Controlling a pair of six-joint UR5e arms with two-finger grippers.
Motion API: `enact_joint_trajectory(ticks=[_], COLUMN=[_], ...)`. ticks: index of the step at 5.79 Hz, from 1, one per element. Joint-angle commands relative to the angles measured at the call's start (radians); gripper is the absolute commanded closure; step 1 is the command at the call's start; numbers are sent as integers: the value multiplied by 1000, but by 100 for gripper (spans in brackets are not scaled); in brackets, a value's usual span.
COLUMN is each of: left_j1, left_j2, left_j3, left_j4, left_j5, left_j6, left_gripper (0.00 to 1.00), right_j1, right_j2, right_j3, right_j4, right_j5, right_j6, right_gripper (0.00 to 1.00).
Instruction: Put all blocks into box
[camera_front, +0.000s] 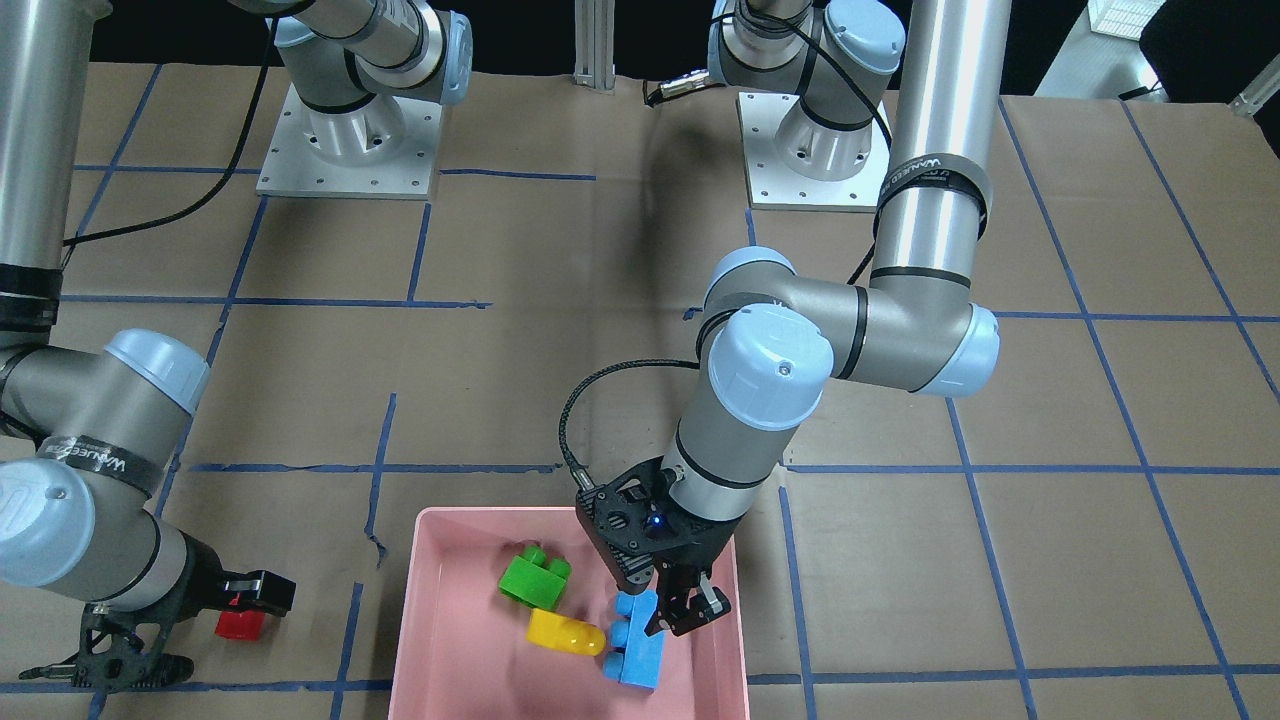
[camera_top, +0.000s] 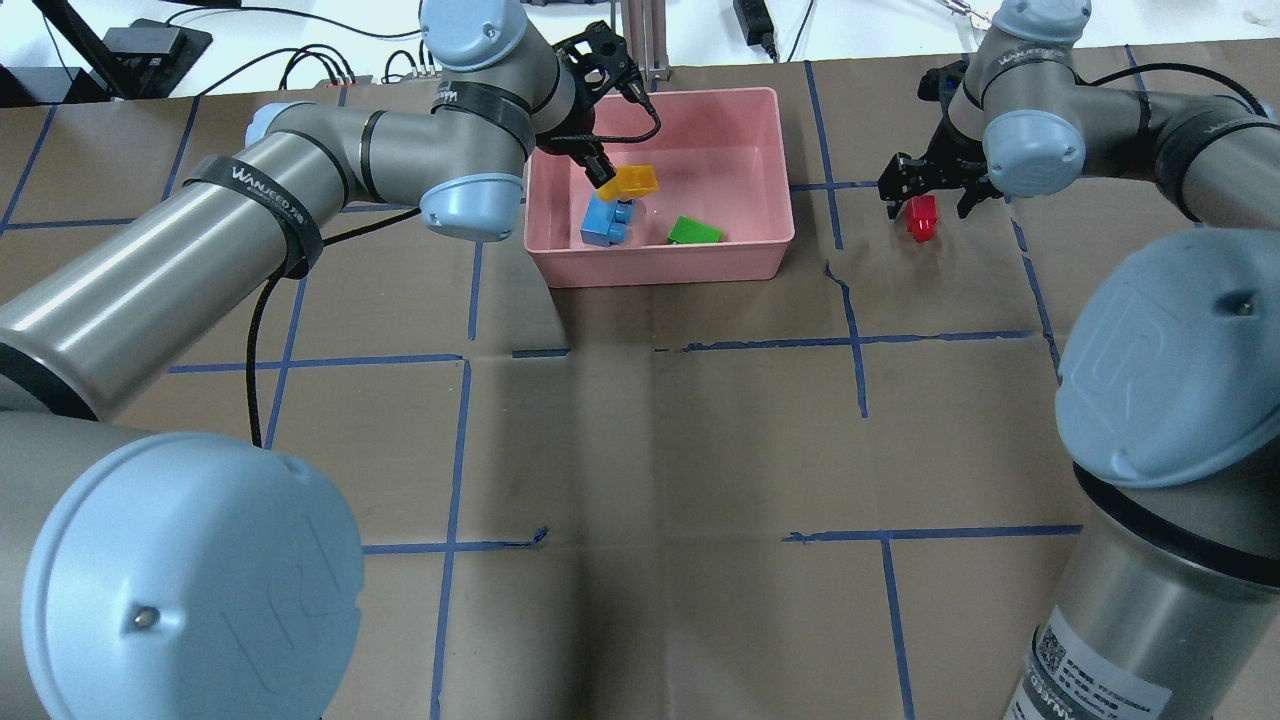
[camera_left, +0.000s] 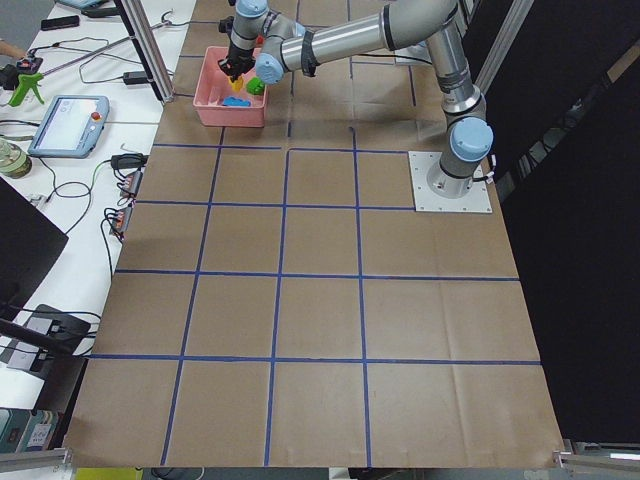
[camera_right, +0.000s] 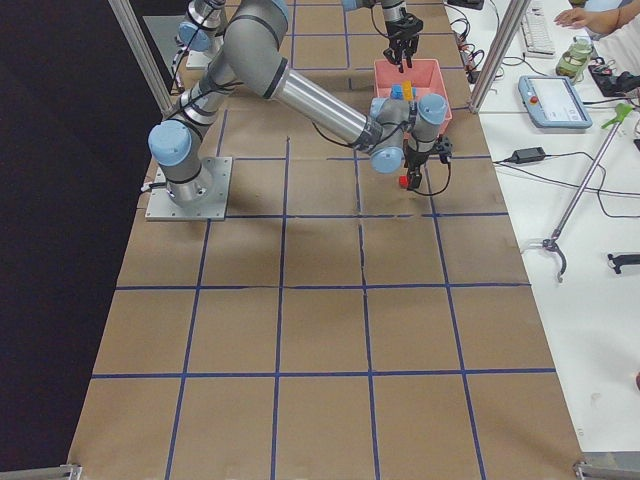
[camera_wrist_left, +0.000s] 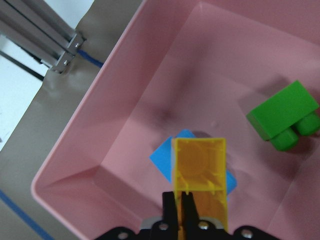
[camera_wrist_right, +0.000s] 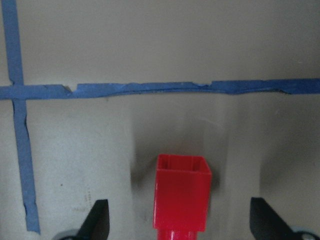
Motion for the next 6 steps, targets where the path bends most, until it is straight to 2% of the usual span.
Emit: enact_joint_trajectory(ticks=[1,2,3,4,5,6], left_j1=[6,28,62,88,119,124], left_j2=[81,173,256,302,360,423], left_j3=[-8,-9,-12,-12,-12,-35], left_j4=[-169,-342,-476,-546,-613,-701], left_j5=[10,31,36,85,106,108], left_j6=[-7,-9,-15,-61,-130,-240], left_gripper=[4,4,4,4,4,4], right_j1=[0,0,0,0,0,0], right_j2=[2,2,0,-8,-11,-21], right_j3=[0,1,0,-3,-10,-19], right_j4=[3,7,8,14,16,17], right_j5=[0,-1,-1,-3,-3,-4], right_j6=[0,0,-1,-3,-11,-12], right_gripper=[34,49,57,58,64,64])
